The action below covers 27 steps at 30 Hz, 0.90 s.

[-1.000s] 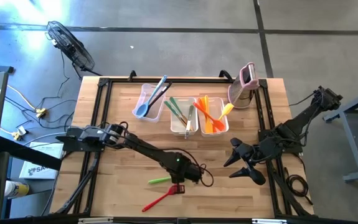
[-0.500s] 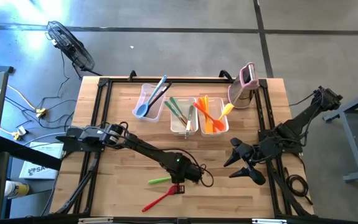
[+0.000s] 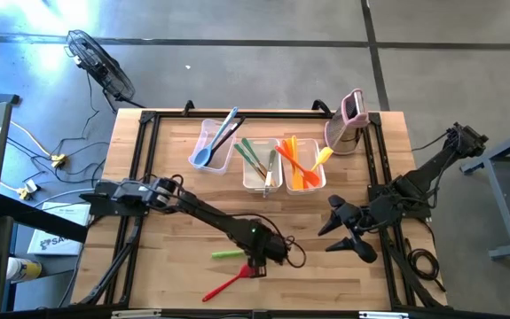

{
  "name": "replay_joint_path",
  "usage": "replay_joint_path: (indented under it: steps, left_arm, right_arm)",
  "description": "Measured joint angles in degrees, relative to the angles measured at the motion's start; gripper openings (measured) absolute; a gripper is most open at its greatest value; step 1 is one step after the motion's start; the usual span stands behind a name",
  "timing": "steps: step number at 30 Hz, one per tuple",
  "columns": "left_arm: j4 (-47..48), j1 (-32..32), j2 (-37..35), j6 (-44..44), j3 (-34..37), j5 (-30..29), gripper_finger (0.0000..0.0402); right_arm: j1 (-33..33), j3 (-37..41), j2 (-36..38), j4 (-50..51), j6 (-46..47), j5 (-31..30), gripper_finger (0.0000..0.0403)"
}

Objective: Pick & Place Kitchen Items
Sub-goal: Put the green spatula into the right white bin

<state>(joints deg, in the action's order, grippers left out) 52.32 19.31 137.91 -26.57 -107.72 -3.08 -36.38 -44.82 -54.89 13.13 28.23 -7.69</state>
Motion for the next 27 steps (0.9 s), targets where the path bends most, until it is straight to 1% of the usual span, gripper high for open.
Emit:
replay_joint_path:
  steps: [4,7,10,13,17,24,27]
  left_arm:
    - [-4.4,0.0,1.26,-1.7,-0.2,-4.71,0.0222]
    - [-7.25,0.04,1.71,-5.28,-0.24,-8.25,0.0223]
    - [-11.35,0.02,2.55,-6.07,-0.25,-9.91,0.0223]
    - [-13.31,-0.03,2.93,-5.47,0.0,-10.28,0.0223]
    - [-13.49,-0.07,3.05,-5.59,0.15,-10.28,0.0223]
    - [-11.36,-0.23,3.05,-3.49,0.11,-6.64,0.0223]
    - [-11.02,0.02,3.05,-2.12,0.09,-5.98,0.0223]
  right_arm:
    - [0.0,0.0,0.0,0.0,0.01,-0.14,0.0217]
    - [0.0,0.0,-0.01,0.0,0.27,-0.13,0.0217]
    - [0.0,0.0,-0.08,0.0,0.46,-0.13,0.0217]
    - [0.0,0.0,-0.65,0.0,1.0,0.12,0.0217]
    - [-0.04,0.0,-1.83,0.11,1.88,0.73,0.0217]
    - [-0.04,0.0,-4.2,0.11,1.97,3.41,0.0217]
    - [-0.04,0.0,-4.7,0.11,1.97,3.57,0.0217]
